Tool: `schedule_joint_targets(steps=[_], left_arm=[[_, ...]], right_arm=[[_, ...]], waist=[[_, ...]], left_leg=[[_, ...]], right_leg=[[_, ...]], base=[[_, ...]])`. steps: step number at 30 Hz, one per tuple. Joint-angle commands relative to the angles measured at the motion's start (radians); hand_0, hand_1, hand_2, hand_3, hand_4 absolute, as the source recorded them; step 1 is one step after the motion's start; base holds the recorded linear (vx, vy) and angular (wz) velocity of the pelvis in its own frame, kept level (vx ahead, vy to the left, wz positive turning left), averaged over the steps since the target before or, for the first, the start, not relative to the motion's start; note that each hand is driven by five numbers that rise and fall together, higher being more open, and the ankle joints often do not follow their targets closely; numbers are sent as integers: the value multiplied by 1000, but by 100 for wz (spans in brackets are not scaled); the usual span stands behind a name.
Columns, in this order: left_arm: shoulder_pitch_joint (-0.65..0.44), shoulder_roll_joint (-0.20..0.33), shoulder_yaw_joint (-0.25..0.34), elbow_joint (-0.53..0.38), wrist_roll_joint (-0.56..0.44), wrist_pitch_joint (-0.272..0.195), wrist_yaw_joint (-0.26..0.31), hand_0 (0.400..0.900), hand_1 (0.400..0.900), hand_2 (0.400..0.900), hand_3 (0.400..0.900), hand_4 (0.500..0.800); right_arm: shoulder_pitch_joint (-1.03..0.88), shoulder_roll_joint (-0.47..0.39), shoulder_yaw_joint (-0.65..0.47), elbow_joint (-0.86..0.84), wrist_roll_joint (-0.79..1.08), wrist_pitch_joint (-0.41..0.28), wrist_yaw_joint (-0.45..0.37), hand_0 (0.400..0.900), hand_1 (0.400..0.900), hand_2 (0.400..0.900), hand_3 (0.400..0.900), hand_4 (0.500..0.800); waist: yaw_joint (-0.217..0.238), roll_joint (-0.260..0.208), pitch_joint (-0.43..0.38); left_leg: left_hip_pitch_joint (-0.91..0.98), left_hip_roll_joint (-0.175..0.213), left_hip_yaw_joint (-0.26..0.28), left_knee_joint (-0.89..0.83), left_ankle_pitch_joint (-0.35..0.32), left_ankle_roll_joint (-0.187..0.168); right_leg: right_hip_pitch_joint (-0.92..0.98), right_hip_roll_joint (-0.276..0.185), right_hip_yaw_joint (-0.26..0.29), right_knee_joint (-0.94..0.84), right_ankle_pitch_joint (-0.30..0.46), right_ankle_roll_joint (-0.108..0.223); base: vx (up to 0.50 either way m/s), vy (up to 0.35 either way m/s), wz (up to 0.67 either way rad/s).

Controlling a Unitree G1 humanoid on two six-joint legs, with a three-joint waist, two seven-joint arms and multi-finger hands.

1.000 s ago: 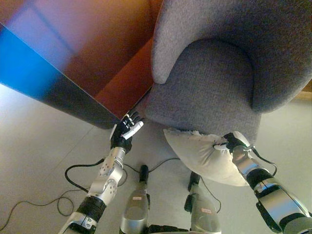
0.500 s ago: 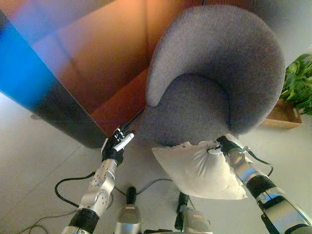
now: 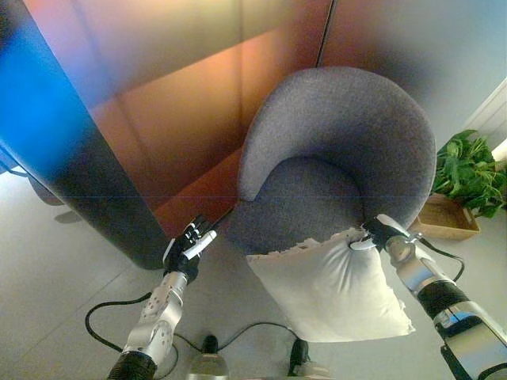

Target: Pick up the pillow and put it on the sofa.

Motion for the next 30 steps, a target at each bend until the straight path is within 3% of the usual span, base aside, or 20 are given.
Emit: schedule_joint_targets(steps=[1,9,15,23,30], left_arm=[[-37,19,-38,-5,18,-67,-42,900,900,900,900,800],[-15,30,-42,2,19,-62,-68,900,900,900,900,800],[26,54,-67,-29,11,-62,-95,900,900,900,900,800],[64,88,-81,-64,-13,-72,-127,900,900,900,900,800],[-17,122,-87,-89,-23,-80,-150,900,900,900,900,800]], right_arm=[[-309,-185,17,-10,-62,-54,-55,400,400,400,400,500],[-462,-252,63,85,-38,-39,-10,400,400,400,400,500],[-516,-266,78,207,-17,-109,-82,400,400,400,400,500],[-563,-287,109,281,-37,-96,-111,400,400,400,400,500],[-692,-303,177,337,61,-68,-167,400,400,400,400,500]], waist=[[21,-36,-149],[38,-45,-171],[66,-43,-177],[93,-35,-158],[114,-35,-71]], left_leg=[[9,27,-11,18,-16,-4],[6,30,-18,18,-12,-9],[-3,30,-38,10,-7,-9],[-16,32,-60,4,-4,-11],[-88,40,-93,3,10,-15]], right_leg=[[52,-70,-6,21,9,99],[53,-66,-10,18,12,97],[57,-62,-28,9,10,94],[53,-58,-40,3,8,94],[-9,-49,-33,4,15,92]], base=[[0,0,0],[47,-5,0],[74,-9,7],[68,-12,10],[-118,-91,4]])
